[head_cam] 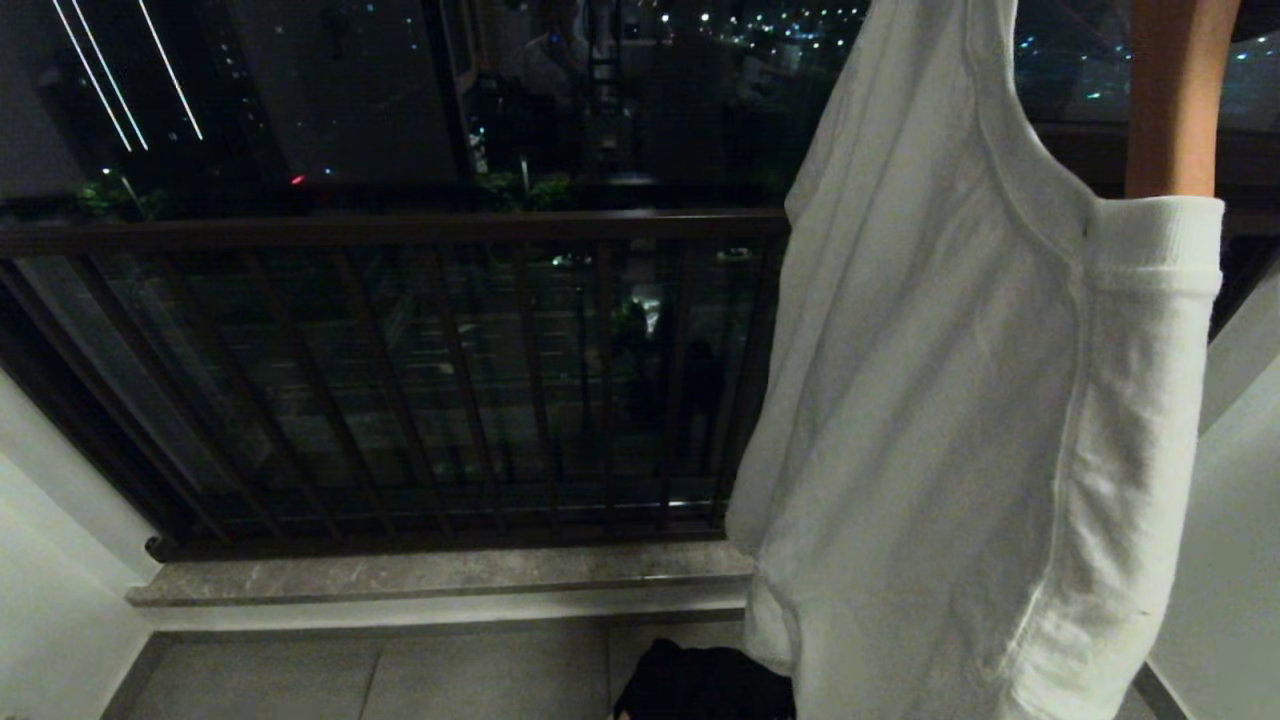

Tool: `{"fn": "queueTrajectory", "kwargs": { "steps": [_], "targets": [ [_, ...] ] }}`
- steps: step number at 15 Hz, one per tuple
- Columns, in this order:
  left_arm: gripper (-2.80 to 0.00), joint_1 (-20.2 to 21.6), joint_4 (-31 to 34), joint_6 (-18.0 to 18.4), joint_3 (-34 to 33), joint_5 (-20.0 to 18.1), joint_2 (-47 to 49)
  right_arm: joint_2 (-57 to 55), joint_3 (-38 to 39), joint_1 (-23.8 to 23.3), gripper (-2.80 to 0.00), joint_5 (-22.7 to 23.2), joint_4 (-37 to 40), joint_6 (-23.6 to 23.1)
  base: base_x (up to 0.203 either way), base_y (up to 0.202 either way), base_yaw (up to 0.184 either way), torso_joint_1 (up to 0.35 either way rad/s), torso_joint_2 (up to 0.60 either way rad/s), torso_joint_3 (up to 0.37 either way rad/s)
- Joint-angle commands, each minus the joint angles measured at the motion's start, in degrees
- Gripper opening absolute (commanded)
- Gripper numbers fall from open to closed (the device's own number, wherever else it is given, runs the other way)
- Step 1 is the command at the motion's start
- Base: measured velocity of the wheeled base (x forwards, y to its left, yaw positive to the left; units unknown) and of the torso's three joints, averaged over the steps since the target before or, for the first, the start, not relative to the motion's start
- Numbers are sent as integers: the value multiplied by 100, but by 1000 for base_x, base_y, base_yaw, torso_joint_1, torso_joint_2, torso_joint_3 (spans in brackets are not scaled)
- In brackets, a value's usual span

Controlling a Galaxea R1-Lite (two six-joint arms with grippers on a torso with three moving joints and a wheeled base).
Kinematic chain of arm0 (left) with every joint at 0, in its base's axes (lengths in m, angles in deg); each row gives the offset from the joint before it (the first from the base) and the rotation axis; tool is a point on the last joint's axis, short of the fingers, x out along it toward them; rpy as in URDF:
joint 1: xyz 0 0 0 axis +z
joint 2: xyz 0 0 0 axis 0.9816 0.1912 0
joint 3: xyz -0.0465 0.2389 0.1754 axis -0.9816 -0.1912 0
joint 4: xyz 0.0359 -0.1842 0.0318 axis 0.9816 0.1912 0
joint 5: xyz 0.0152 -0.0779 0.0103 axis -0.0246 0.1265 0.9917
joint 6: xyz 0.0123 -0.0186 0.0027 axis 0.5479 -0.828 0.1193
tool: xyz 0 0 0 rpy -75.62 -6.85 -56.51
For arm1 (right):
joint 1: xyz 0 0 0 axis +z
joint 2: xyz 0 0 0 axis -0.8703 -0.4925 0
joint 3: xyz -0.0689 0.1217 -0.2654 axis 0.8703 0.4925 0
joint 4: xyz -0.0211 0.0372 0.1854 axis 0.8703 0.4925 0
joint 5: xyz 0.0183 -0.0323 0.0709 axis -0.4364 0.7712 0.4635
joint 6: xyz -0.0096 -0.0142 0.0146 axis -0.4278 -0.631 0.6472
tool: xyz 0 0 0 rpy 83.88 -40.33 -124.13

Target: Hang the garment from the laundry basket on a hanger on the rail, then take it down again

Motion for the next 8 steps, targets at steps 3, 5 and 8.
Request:
{"fn": "queueTrajectory", "kwargs": {
  "steps": [3,5,8],
  "targets": [
    [-280,2,-6,0,-9,-2,-12,41,115,2,-280,51,10,11,0,0,0,0,0,0],
    [-280,2,2,0,-9,-2,-5,42,124,2,-280,166,10,38,0,0,0,0,0,0],
    [-280,2,-2,0,-9,-2,-4,28,123,2,-280,335,-251,236,0,0,0,0,0,0]
  ]
}}
